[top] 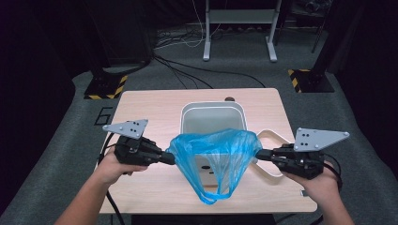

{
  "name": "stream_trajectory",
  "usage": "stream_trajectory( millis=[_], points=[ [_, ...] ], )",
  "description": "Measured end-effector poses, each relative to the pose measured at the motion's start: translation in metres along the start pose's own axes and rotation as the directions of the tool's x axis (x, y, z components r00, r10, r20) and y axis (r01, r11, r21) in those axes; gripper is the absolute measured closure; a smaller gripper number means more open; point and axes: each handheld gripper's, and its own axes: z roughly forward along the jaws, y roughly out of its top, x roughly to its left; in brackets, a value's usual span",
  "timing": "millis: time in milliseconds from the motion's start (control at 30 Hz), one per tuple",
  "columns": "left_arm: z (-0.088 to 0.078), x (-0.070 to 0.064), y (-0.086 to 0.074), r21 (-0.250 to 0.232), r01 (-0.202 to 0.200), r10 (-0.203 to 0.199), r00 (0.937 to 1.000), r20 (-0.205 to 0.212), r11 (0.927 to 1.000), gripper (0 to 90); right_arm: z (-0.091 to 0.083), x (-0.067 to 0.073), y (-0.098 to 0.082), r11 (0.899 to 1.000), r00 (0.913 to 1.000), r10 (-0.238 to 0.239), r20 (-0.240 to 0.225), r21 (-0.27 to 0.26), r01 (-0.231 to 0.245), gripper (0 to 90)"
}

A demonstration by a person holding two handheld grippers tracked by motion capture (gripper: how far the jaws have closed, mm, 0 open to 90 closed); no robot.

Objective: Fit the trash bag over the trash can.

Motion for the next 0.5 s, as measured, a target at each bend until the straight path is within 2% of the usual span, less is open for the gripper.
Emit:
stream_trajectory(
  millis=[167,267,367,500],
  points=[
    [-0.004,-0.008,0.008,-0.011,-0.028,0.028,0.9996,0.003,0.9996,89.4,-0.010,0.004,0.006,1.000,0.9997,-0.021,0.009,-0.022,0.021,89.8],
    [-0.002,-0.010,0.008,-0.004,-0.031,0.031,0.9995,0.007,0.9995,89.3,-0.012,0.005,0.006,0.999,0.9997,-0.023,0.007,-0.024,0.024,89.8],
    [0.007,-0.006,-0.001,0.033,-0.014,0.013,0.9999,0.008,0.9994,89.4,-0.005,0.005,-0.002,1.000,0.9999,-0.006,-0.008,0.020,0.006,89.8],
    [0.011,0.000,-0.009,0.037,0.014,-0.014,0.9999,0.005,0.9992,89.3,0.003,0.002,-0.010,0.998,0.9997,0.016,-0.021,0.053,-0.015,89.9]
  ],
)
